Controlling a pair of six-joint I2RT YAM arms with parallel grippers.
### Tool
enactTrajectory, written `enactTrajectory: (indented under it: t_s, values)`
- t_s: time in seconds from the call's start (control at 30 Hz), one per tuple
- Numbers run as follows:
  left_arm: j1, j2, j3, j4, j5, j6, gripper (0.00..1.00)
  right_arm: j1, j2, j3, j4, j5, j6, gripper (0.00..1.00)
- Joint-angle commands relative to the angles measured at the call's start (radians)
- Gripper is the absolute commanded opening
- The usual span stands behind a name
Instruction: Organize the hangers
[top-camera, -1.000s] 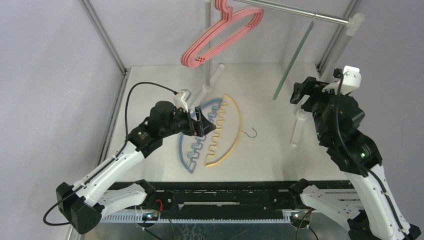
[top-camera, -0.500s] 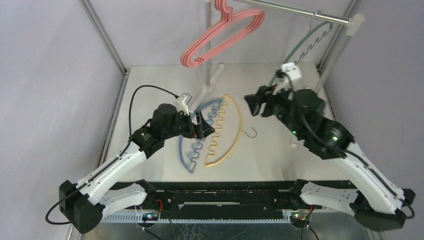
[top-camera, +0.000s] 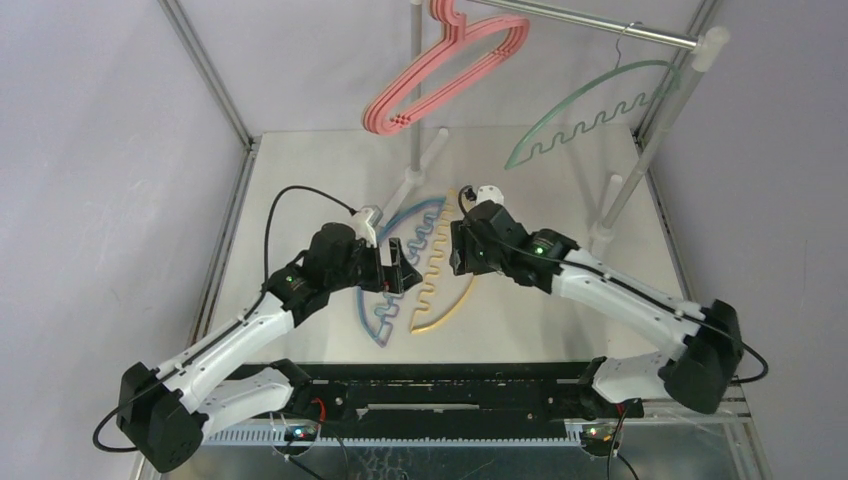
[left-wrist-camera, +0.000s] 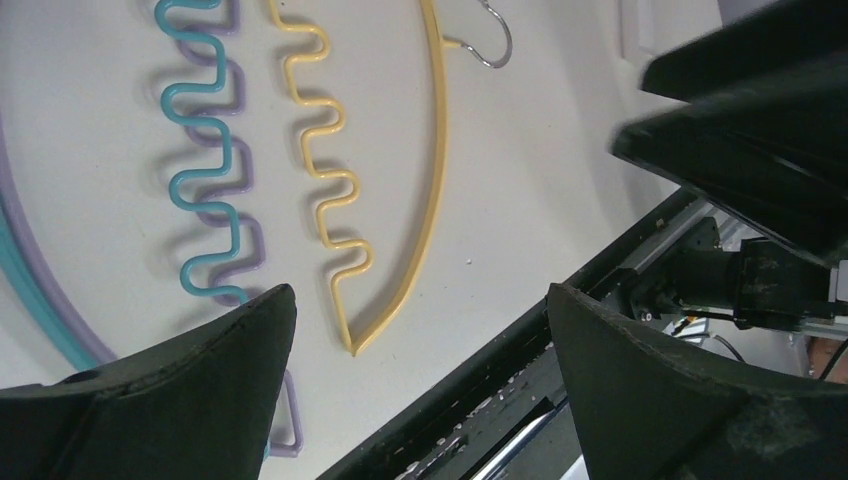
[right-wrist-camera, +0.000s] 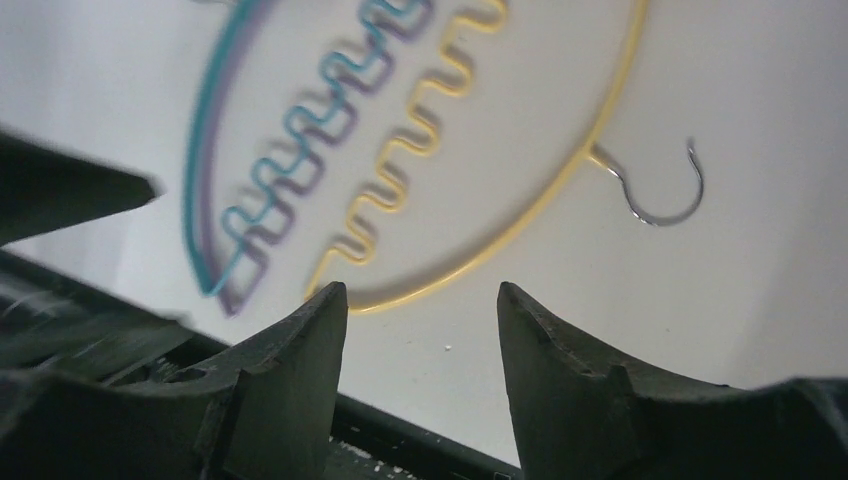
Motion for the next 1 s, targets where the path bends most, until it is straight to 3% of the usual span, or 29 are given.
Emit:
enactTrajectory:
  t_s: [0.0, 0.27, 0.6, 0.83, 0.97]
  values:
    - [0.004, -0.051, -0.01, -0.01, -0.036, 0.044, 0.99, -0.074, 0.096, -0.014, 0.015, -0.012, 0.111, 0.63]
    - [-0.018, -0.075, -0.02, -0.041, -0.071, 0.066, 0.95, -0.197, 0.326, 0.007, 0.108, -0.044, 0.137, 0.59]
    - [-0.034, -0.097, -0.037, -0.061, -0.098, 0.07, 0.95, -0.226, 0.596, 0.209, 0.056, 0.037, 0.091, 0.53]
    - [-0.056, -0.104, -0.02, -0.099, -0.131, 0.107, 0.95, -0.254, 0.652, 0.238, 0.022, 0.124, 0.082, 0.51]
    - [-0.057, -0.109, -0.024, -0.105, -0.14, 0.109, 0.95, -0.29, 0.646, 0.204, 0.033, 0.092, 0.076, 0.51]
